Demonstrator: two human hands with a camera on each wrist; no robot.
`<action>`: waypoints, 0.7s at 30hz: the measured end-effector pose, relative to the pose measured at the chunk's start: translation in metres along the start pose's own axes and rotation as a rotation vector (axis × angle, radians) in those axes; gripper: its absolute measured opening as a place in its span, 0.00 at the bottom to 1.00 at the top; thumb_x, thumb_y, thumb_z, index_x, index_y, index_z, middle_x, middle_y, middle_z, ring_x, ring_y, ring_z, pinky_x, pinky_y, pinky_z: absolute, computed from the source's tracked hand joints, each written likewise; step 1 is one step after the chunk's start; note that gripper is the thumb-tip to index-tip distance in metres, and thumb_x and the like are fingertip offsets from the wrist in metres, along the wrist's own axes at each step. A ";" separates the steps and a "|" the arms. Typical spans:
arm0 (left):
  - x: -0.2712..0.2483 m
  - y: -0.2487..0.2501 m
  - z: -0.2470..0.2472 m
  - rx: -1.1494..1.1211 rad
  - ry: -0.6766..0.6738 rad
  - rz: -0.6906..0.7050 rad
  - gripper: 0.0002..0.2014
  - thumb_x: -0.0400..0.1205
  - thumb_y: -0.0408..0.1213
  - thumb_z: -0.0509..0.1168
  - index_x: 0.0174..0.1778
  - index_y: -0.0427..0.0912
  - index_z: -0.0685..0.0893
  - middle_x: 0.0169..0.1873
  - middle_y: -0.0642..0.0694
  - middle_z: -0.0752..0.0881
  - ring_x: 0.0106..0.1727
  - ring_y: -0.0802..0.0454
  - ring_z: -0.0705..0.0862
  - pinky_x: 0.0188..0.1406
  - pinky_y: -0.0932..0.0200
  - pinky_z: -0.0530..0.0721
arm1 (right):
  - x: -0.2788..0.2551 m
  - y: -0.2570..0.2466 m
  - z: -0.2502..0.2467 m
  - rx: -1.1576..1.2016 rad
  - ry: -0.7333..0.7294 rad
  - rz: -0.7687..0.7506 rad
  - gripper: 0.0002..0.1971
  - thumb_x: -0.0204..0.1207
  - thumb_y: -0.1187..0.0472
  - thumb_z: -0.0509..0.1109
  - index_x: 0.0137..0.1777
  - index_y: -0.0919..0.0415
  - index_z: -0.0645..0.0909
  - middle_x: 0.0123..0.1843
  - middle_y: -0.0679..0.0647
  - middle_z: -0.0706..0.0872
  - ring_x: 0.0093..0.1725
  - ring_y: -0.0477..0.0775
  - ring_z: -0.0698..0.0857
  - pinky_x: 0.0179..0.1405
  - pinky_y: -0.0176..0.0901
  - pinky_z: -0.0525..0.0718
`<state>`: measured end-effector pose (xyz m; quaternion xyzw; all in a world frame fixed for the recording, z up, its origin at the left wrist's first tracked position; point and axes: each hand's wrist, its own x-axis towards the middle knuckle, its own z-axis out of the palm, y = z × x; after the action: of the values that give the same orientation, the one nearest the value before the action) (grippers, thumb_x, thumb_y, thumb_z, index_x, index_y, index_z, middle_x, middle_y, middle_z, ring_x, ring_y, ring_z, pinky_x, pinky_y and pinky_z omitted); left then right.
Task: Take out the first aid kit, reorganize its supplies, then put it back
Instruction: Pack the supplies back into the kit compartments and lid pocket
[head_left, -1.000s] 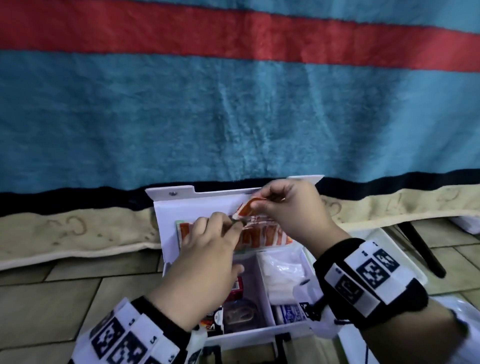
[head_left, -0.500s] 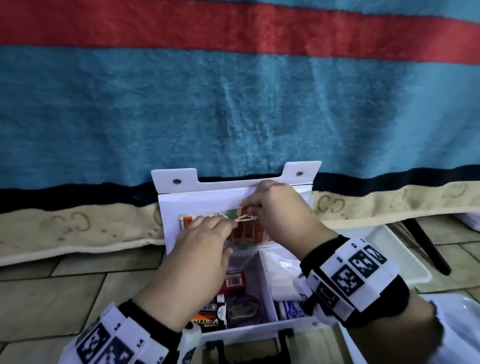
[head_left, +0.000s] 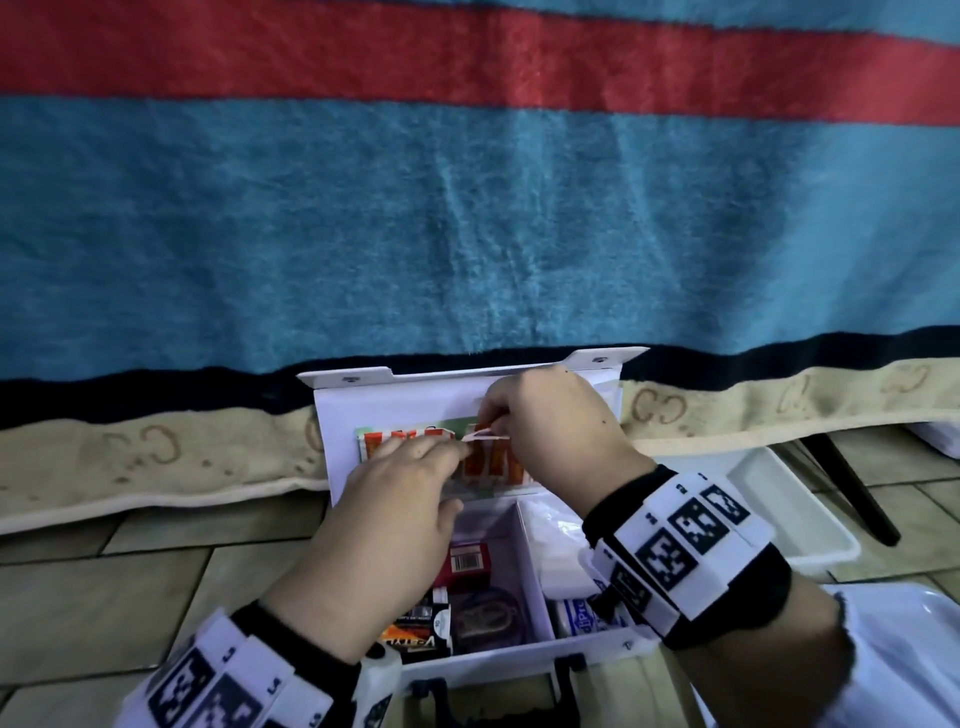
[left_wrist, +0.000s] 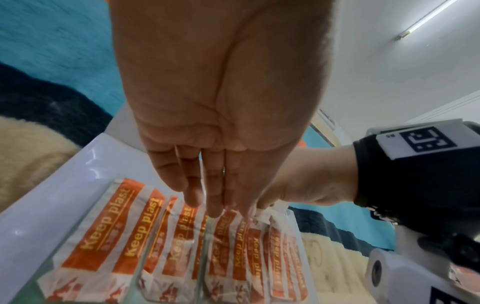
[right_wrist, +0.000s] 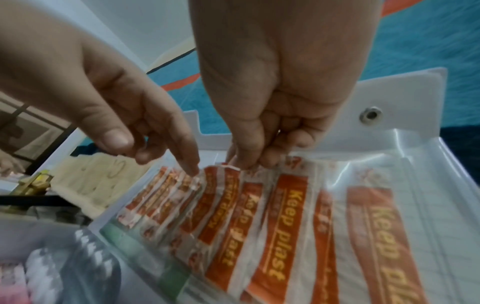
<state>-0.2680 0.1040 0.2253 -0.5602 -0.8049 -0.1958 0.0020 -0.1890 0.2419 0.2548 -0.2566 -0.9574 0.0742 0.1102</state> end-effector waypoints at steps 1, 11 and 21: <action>0.000 0.000 0.000 0.001 -0.004 0.000 0.24 0.84 0.43 0.58 0.77 0.58 0.65 0.74 0.62 0.68 0.74 0.58 0.62 0.74 0.63 0.60 | 0.001 -0.001 0.000 -0.011 -0.009 -0.004 0.14 0.72 0.67 0.67 0.49 0.48 0.87 0.49 0.50 0.90 0.53 0.56 0.85 0.49 0.40 0.75; 0.004 0.003 -0.001 0.028 0.037 0.013 0.24 0.82 0.42 0.62 0.75 0.52 0.69 0.71 0.59 0.69 0.69 0.55 0.64 0.71 0.57 0.69 | 0.002 0.001 0.001 -0.066 0.013 -0.078 0.14 0.74 0.64 0.66 0.54 0.46 0.86 0.53 0.49 0.89 0.57 0.55 0.83 0.59 0.44 0.77; 0.015 0.014 -0.005 0.133 -0.010 0.027 0.27 0.82 0.44 0.62 0.78 0.47 0.66 0.72 0.53 0.69 0.70 0.52 0.62 0.73 0.60 0.60 | -0.063 0.042 -0.054 0.259 0.322 0.091 0.07 0.72 0.62 0.74 0.47 0.53 0.91 0.47 0.48 0.91 0.44 0.43 0.84 0.44 0.27 0.73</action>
<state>-0.2622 0.1205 0.2375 -0.5707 -0.8084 -0.1393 0.0380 -0.1025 0.2503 0.2872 -0.2919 -0.8972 0.1597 0.2902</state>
